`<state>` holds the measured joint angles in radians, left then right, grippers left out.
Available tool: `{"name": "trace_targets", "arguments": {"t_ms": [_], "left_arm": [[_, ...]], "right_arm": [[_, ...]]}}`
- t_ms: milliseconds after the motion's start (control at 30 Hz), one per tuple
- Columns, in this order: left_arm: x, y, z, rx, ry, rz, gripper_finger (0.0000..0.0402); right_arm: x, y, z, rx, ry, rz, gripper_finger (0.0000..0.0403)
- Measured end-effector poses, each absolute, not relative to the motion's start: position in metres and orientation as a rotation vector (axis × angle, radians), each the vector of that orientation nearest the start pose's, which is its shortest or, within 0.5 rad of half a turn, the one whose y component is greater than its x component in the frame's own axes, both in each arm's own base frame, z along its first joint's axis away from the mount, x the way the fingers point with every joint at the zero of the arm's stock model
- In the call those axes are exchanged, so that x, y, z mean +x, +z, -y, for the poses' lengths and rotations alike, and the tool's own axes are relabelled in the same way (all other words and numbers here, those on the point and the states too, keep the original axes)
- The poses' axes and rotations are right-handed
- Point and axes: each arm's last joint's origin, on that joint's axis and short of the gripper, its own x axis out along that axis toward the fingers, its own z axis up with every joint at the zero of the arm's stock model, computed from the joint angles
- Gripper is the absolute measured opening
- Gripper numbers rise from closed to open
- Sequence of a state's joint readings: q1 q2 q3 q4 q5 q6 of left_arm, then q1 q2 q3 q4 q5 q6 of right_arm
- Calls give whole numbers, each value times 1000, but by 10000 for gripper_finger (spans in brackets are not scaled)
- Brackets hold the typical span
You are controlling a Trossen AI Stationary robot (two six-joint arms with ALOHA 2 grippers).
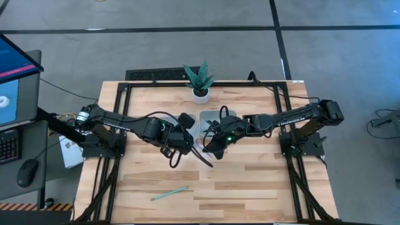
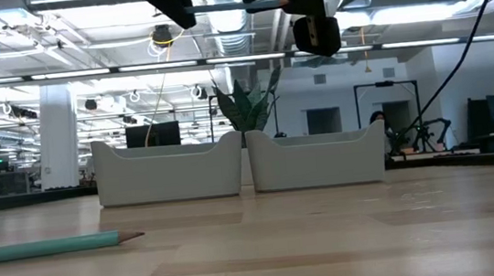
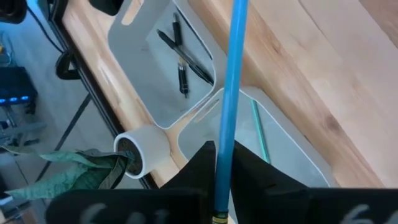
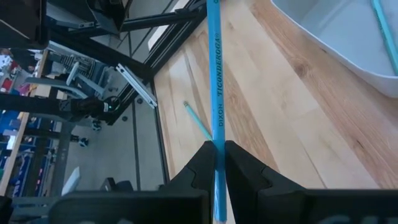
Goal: Sort pens & pencils
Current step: Put the blue pencil into the left gray bin
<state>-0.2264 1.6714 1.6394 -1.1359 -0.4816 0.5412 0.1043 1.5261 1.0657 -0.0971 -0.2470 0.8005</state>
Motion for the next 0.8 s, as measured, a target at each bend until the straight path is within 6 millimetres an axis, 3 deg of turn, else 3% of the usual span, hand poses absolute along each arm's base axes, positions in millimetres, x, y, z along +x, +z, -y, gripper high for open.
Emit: {"name": "trace_targets", "arguments": {"t_ms": [800], "left_arm": [[322,331,60,845,-61,-1174,18]], "right_arm": [[334,262,-41,795,95,-654,56]]}}
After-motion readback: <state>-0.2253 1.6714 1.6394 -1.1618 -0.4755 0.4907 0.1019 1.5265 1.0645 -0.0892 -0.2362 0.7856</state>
